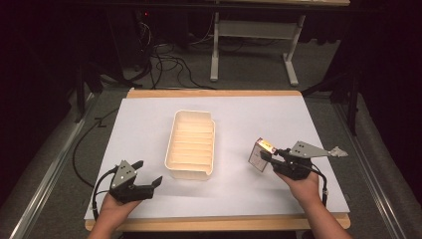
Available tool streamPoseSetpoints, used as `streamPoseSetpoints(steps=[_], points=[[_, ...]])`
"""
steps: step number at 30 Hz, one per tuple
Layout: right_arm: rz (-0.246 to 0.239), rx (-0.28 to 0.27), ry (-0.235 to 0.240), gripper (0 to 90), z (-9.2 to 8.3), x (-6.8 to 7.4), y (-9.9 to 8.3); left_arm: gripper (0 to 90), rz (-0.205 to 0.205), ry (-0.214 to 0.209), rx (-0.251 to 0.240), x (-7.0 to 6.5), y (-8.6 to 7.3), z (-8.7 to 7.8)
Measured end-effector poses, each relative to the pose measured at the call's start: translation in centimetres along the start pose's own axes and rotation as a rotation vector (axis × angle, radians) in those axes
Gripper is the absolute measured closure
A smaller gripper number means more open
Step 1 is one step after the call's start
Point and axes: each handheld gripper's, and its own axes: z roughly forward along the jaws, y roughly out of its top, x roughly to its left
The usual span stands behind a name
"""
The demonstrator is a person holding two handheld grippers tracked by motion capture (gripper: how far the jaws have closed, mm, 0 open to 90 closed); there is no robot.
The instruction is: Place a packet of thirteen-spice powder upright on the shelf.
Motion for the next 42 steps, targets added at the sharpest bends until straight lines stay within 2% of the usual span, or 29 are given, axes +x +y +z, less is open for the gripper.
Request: streamPoseSetpoints(steps=[3,10,18,22,27,34,42], points=[[-0.017,0.003,0.009,68.4,0.2,0.0,0.4,14.8,-0.006,0.000,-0.003,0.0,0.0,-0.1],[-0.046,-0.018,0.076,68.3,1.5,-0.1,2.0,14.8,-0.010,0.005,-0.013,0.1,0.2,-0.3],[-0.082,-0.049,0.173,68.4,3.2,0.0,3.4,14.8,-0.010,0.014,-0.025,0.3,0.3,-0.6],[-0.101,-0.041,0.213,68.3,4.3,0.2,4.0,14.8,-0.011,0.030,-0.035,0.7,0.4,-1.3],[-0.126,-0.057,0.273,68.4,5.6,0.5,4.8,14.8,-0.014,0.047,-0.045,0.9,0.5,-2.1],[-0.134,-0.068,0.322,68.4,7.2,1.1,5.7,14.8,-0.015,0.061,-0.055,1.0,0.6,-2.8],[-0.162,-0.076,0.362,68.5,8.7,1.7,6.5,14.8,-0.020,0.055,-0.052,1.0,0.6,-2.7]])
